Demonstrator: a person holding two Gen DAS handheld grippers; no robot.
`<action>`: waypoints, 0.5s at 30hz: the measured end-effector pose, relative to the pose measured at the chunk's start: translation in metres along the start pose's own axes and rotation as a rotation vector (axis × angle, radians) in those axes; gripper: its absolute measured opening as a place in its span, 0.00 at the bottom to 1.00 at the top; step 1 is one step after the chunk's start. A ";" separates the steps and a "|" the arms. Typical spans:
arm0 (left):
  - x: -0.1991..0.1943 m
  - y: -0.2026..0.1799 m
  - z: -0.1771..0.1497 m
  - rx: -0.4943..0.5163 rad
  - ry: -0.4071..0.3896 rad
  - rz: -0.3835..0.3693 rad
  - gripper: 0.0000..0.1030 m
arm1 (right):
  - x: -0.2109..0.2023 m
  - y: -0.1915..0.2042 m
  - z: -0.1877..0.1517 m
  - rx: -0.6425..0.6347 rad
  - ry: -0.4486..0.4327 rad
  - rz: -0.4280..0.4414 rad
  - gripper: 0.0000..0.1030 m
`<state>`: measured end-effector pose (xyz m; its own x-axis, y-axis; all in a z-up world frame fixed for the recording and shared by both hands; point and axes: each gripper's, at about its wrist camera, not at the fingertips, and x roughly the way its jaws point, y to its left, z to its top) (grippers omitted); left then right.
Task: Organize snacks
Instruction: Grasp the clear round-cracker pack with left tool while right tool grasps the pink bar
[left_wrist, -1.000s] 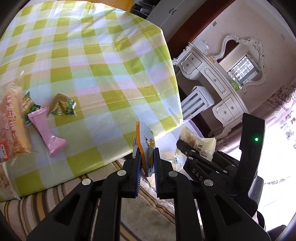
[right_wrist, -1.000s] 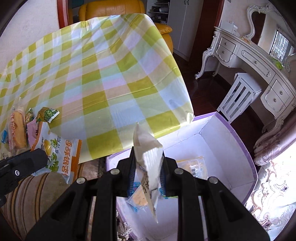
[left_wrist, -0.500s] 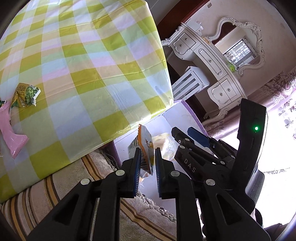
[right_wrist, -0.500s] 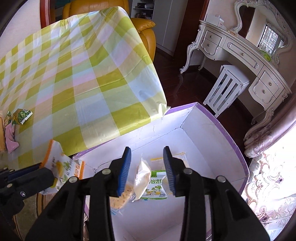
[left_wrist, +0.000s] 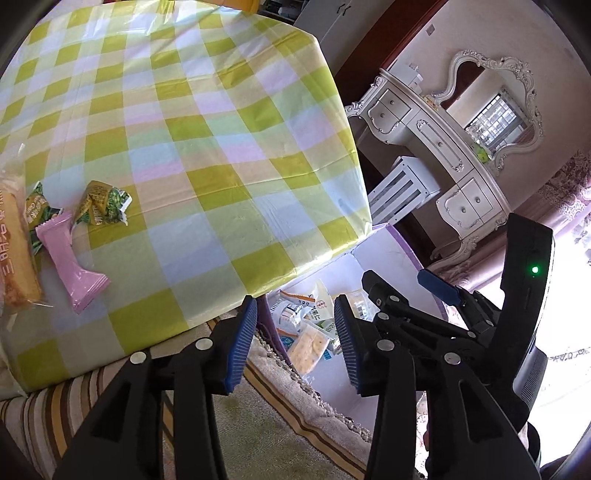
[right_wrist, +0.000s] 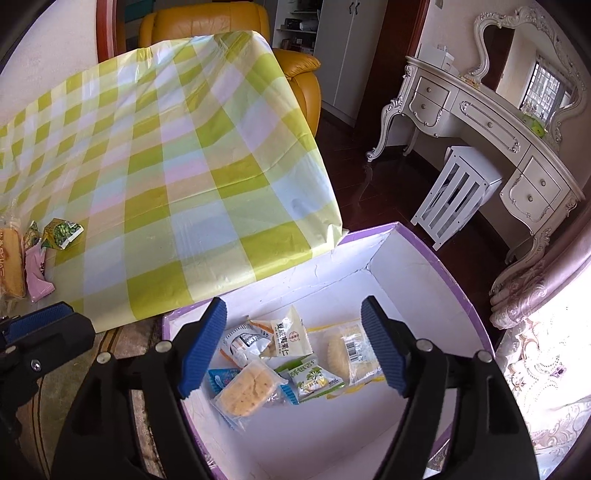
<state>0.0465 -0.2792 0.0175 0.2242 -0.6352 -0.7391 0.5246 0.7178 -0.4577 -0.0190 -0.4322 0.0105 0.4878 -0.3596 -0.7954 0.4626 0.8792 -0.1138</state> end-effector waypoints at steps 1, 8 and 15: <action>-0.003 0.004 -0.001 -0.012 -0.008 0.001 0.41 | -0.002 0.003 0.001 -0.012 -0.004 0.005 0.74; -0.029 0.032 -0.005 -0.052 -0.037 0.060 0.64 | -0.020 0.025 0.011 -0.056 -0.030 0.070 0.74; -0.070 0.067 -0.018 -0.083 -0.105 0.166 0.71 | -0.031 0.066 0.012 -0.069 0.006 0.215 0.74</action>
<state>0.0514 -0.1820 0.0297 0.3888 -0.5290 -0.7543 0.4047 0.8336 -0.3760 0.0048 -0.3668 0.0346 0.5651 -0.1600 -0.8094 0.2966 0.9548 0.0183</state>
